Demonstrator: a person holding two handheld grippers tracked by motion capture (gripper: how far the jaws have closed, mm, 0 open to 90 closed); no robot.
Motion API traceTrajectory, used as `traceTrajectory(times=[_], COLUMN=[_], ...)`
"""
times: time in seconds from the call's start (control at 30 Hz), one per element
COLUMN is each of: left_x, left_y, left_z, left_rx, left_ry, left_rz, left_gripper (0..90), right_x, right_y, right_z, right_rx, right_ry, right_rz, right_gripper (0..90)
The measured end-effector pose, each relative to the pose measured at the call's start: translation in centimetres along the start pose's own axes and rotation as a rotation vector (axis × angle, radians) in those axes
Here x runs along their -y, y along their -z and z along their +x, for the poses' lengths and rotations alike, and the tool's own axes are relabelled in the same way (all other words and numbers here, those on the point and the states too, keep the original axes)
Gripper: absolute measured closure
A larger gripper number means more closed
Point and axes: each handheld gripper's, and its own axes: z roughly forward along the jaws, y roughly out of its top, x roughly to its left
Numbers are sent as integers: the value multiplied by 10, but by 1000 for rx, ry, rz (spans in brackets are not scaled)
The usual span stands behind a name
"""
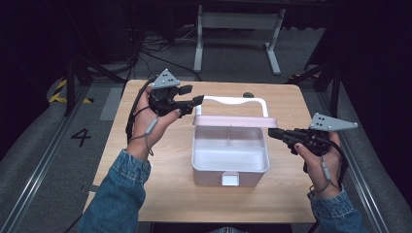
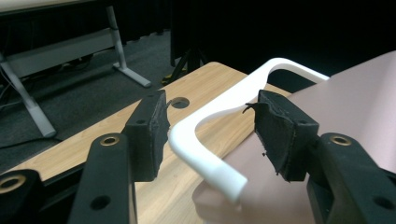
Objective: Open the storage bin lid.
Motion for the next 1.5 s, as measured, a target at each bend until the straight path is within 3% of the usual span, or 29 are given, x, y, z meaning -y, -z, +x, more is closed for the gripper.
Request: traceTrajectory(times=[0.1,0.3,0.5,0.6,0.8,1.0,1.2,1.5], left_x=[4,19,36,44,58,64,64,57], left_y=[13,29,42,45,41,27,13,-5], left_z=[-1,-2,2,-2,-14,-20,-25,-29], left_rx=[2,-26,-43,-41,-33,-33,-28,-20], left_ry=[0,-23,0,-11,-61,-55,-79,-71], left_rz=[-1,67,53,71,85,63,61,16], left_gripper=[435,391,330,300,265,261,261,261], right_x=[0,-1,-2,-3,-3,-3,-2,-1], right_y=[0,0,-2,-2,-1,-1,-2,-3], right_z=[0,-2,-3,-4,-4,-3,-4,-4], right_rx=[0,1,7,10,14,13,12,6], right_ry=[-1,-1,-1,-1,-4,-2,-5,-12], right_rz=[-3,-5,-10,-10,-9,-10,-9,-2], right_gripper=[900,900,900,900,900,900,900,900])
